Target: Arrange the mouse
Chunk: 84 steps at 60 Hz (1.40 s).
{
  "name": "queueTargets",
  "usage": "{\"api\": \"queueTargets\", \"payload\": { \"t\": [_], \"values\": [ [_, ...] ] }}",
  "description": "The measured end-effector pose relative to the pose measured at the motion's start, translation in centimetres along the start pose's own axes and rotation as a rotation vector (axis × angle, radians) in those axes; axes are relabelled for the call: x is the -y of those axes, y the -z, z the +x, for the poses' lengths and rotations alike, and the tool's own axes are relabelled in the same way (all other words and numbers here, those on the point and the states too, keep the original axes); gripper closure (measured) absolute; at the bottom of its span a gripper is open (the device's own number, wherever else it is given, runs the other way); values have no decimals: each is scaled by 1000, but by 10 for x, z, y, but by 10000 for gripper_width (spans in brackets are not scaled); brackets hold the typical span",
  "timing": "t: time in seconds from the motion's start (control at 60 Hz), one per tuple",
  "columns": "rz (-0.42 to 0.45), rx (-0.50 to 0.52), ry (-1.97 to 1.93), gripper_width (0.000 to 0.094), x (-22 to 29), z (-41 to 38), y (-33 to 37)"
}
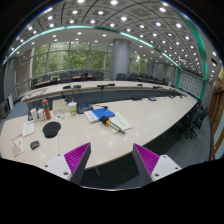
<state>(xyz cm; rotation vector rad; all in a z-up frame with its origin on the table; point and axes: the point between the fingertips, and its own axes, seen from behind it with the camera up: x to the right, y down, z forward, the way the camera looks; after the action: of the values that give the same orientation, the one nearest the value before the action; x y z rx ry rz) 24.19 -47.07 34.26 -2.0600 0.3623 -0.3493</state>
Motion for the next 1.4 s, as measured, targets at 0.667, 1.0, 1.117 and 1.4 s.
{"api": "queueTargets", "payload": {
  "t": [0.667, 1.0, 1.117, 1.4],
  "values": [
    [-112, 346, 114, 82, -205, -338, -64],
    [-94, 480, 106, 81, -208, -552, -134],
    [-100, 501, 145, 83, -208, -600, -167],
    [-140, 501, 181, 78, -203, -652, -232]
  ]
}}
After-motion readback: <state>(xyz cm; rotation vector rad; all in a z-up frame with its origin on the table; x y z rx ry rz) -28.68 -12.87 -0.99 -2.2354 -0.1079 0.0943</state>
